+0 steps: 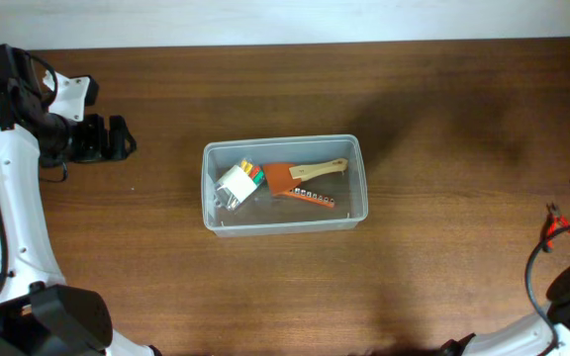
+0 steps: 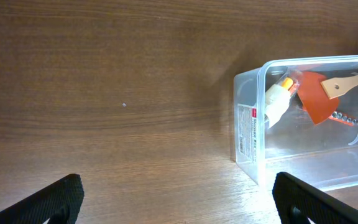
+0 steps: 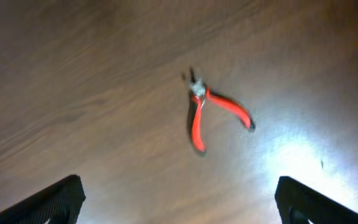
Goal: Pack container
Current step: 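Move the right gripper right toward the red-handled pliers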
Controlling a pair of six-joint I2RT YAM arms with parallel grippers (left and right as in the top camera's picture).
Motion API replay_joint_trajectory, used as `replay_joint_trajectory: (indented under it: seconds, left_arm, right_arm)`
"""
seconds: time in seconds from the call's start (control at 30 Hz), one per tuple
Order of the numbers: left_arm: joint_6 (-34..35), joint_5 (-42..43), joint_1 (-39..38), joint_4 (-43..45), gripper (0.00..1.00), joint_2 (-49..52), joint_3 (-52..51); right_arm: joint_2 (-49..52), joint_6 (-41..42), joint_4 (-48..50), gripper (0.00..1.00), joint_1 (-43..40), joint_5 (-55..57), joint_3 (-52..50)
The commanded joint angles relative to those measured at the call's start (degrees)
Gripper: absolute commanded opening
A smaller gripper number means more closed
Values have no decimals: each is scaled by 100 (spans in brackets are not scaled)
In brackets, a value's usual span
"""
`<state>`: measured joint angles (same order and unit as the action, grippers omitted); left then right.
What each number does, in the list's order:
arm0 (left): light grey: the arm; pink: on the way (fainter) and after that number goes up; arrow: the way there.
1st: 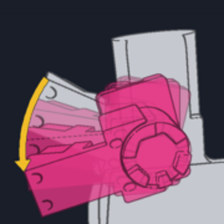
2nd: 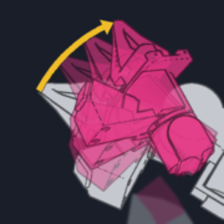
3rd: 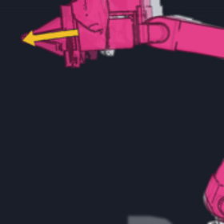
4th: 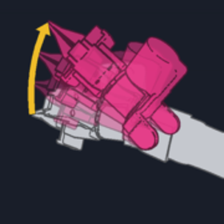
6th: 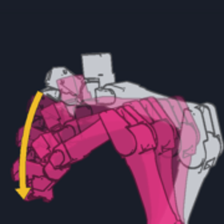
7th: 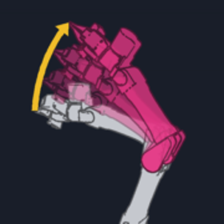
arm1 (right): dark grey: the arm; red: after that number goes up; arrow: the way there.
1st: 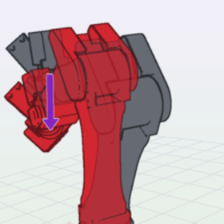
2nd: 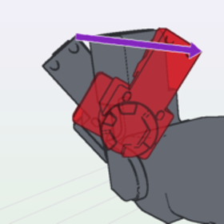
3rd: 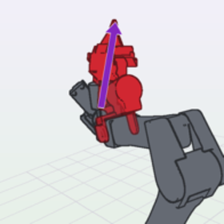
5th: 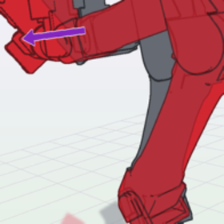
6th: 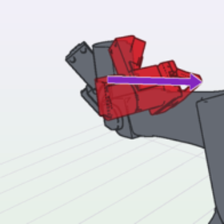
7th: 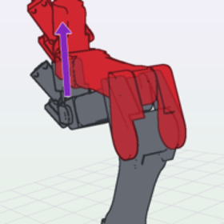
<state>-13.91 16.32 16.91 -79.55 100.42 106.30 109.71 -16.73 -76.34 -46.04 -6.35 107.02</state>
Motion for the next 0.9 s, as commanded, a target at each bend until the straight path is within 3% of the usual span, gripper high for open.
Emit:
replay_joint_trajectory:
  seconds: [0.0,0.3,0.57,0.87]
  left_arm:
    - [57,85,26,2,99,31,122]
    - [57,85,26,2,99,31,122]
    - [57,85,26,2,99,31,122]
    - [57,85,26,2,99,31,122]
  right_arm:
    - [452,-516,94,99,-4,50,11]
    - [833,-1093,-55,99,212,-46,-101]
    - [767,-498,-688,99,216,297,-101]
    - [-737,-39,-616,99,229,343,-101]
